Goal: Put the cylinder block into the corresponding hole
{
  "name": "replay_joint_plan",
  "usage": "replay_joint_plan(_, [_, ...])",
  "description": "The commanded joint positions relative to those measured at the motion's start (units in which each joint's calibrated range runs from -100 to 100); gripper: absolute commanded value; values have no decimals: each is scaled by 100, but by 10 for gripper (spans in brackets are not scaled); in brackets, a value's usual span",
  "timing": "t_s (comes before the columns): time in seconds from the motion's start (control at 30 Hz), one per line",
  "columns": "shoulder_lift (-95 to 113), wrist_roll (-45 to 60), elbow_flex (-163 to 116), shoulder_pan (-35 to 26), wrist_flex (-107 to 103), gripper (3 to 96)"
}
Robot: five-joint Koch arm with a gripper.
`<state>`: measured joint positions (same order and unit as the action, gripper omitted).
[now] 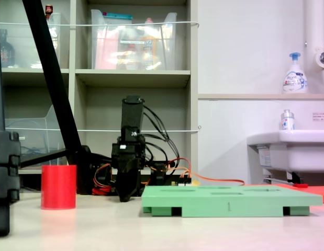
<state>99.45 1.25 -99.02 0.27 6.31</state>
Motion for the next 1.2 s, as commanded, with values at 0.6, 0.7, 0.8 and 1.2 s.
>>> replay_joint_plan(0.6, [55,-10,-98,0,-501,501])
replay_joint_plan(0.7, [55,-10,-98,0,-501,501])
replay_joint_plan(0.8, [55,-10,-98,0,-501,501])
replay_joint_plan(1.2, [55,-1788,-98,-5,1636,502])
